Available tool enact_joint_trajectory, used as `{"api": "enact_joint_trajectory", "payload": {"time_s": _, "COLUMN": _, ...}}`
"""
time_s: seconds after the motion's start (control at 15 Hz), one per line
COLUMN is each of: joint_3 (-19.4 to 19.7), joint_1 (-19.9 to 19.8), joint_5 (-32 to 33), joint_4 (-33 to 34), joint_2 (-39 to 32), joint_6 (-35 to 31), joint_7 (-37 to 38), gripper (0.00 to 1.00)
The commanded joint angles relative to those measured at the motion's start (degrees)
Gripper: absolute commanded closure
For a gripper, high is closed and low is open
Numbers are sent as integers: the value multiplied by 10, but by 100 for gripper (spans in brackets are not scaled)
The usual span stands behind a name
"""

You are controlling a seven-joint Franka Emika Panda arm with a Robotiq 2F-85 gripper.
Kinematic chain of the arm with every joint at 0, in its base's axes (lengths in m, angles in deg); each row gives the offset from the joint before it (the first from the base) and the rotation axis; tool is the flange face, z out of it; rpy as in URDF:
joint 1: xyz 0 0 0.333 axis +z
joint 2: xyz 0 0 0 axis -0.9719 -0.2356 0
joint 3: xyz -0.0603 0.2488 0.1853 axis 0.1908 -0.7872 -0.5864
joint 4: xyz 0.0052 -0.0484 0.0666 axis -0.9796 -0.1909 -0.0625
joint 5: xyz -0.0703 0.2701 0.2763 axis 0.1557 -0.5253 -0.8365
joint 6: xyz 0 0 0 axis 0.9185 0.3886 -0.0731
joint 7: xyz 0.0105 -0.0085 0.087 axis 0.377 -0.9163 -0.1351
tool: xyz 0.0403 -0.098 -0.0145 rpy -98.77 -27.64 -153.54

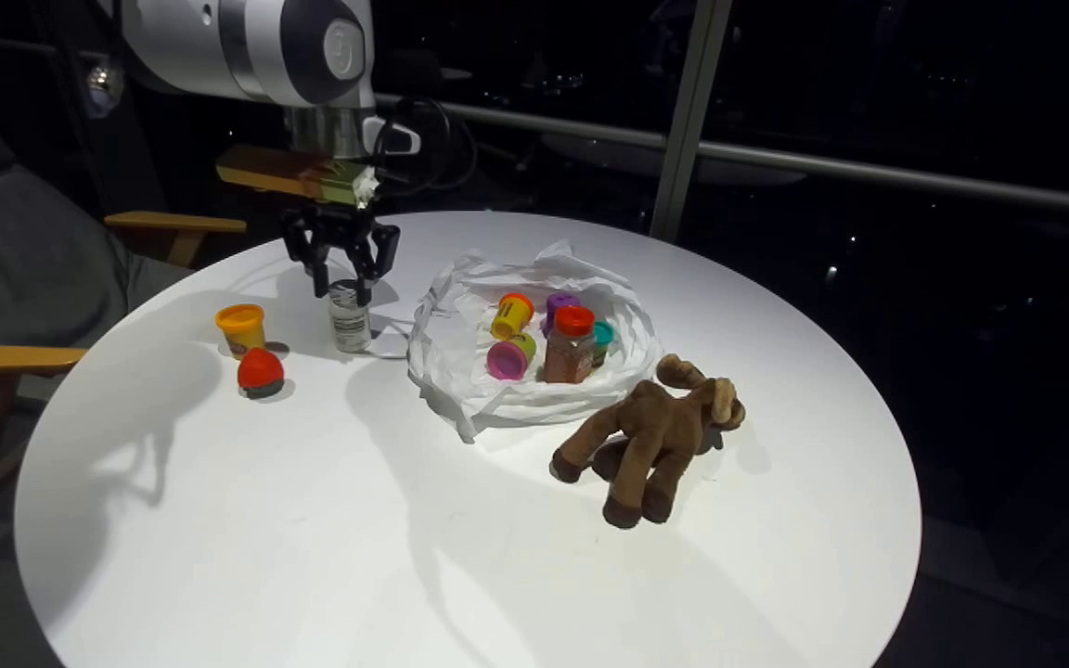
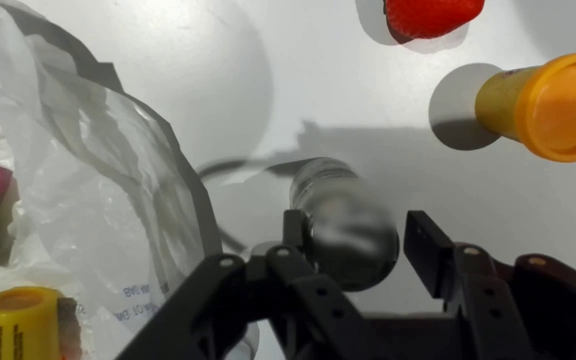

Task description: Pick the objects on the table in the plastic bag

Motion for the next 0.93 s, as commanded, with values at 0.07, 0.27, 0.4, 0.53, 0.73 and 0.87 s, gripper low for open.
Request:
{"api": "enact_joint_trajectory", "payload": {"time_s": 0.07, "joint_3": 10, "joint_1": 7, "joint_5": 2, "joint_4": 2, "joint_2": 5, "joint_6": -5, "joint_7": 4, "gripper": 79}}
{"api": "enact_joint_trajectory", "payload": {"time_s": 0.27, "joint_3": 30, "joint_1": 16, "joint_5": 26, "joint_4": -2, "joint_2": 40, "joint_6": 9, "joint_7": 18, "gripper": 80}}
{"api": "enact_joint_trajectory", "payload": {"time_s": 0.4, "joint_3": 47, "joint_1": 21, "joint_5": 48, "joint_4": -8, "joint_2": 71, "joint_6": 8, "joint_7": 27, "gripper": 80}}
{"api": "enact_joint_trajectory", "payload": {"time_s": 0.53, "joint_3": 64, "joint_1": 22, "joint_5": 73, "joint_4": -7, "joint_2": 94, "joint_6": 6, "joint_7": 39, "gripper": 80}}
{"api": "enact_joint_trajectory", "payload": {"time_s": 0.73, "joint_3": 80, "joint_1": 13, "joint_5": 95, "joint_4": -3, "joint_2": 106, "joint_6": 5, "joint_7": 50, "gripper": 80}}
{"api": "enact_joint_trajectory", "payload": {"time_s": 0.87, "joint_3": 86, "joint_1": 7, "joint_5": 96, "joint_4": 0, "joint_2": 100, "joint_6": 0, "joint_7": 54, "gripper": 80}}
